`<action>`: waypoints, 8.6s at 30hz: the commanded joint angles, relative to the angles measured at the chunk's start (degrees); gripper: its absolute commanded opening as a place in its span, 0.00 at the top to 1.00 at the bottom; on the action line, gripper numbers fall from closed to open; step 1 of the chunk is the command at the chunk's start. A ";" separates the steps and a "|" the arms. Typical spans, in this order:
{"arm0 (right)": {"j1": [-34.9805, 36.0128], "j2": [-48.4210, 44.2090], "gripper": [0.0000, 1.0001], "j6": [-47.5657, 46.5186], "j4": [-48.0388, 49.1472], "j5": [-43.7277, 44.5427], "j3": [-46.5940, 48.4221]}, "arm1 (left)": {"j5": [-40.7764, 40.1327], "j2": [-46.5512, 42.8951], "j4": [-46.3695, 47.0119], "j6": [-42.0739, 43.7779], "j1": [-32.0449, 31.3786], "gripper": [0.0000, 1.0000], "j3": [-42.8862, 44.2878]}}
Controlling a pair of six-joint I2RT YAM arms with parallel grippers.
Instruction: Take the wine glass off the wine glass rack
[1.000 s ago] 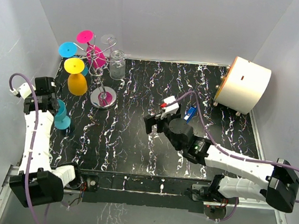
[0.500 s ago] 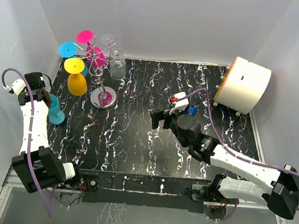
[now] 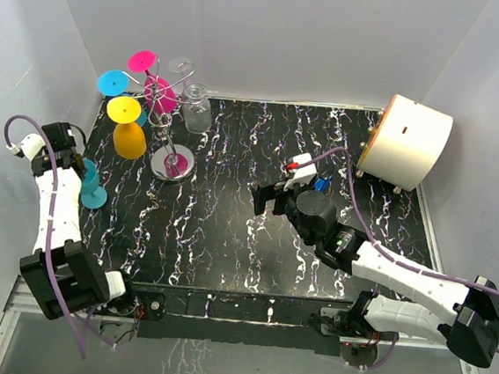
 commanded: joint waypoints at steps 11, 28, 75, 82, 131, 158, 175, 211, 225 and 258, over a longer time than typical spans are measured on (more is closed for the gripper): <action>-0.26 -0.14 0.02 2.05 0.77 -0.92 1.02 | -2.23 -2.11 -1.75 0.18 0.95 0.67 2.35; -0.36 1.74 0.02 3.45 0.23 -2.30 2.53 | 19.09 -18.35 -1.02 6.84 0.96 0.01 11.43; -21.45 1.67 0.02 16.80 -8.14 -20.97 16.23 | 25.92 -10.15 -12.67 -5.29 -17.68 0.01 37.17; -21.48 0.85 0.02 17.38 -7.25 -22.38 14.55 | 25.57 -11.57 -8.89 -11.38 -17.68 0.15 30.84; -21.72 -0.26 0.02 17.41 -6.70 -20.01 12.19 | 21.92 -6.87 2.34 -17.11 -16.81 0.63 19.67; -21.81 0.07 0.02 17.69 -6.79 -19.76 12.54 | 21.55 -7.74 3.01 -17.52 -16.38 0.95 21.69; -21.85 -0.36 0.01 17.43 -6.87 -19.20 11.83 | 25.85 -8.80 5.25 -22.84 -15.32 1.00 22.59; -22.33 -1.58 0.02 17.12 -7.23 -18.31 11.22 | 38.25 -3.41 9.77 -20.49 -11.62 1.00 24.46; -22.43 -1.77 0.02 17.09 -6.90 -18.92 10.78 | 42.97 -6.51 4.78 -16.22 -11.53 1.00 24.33; -20.15 11.17 0.02 41.12 18.42 -57.95 13.90 | 53.51 -22.17 11.60 -36.57 -14.16 1.00 31.11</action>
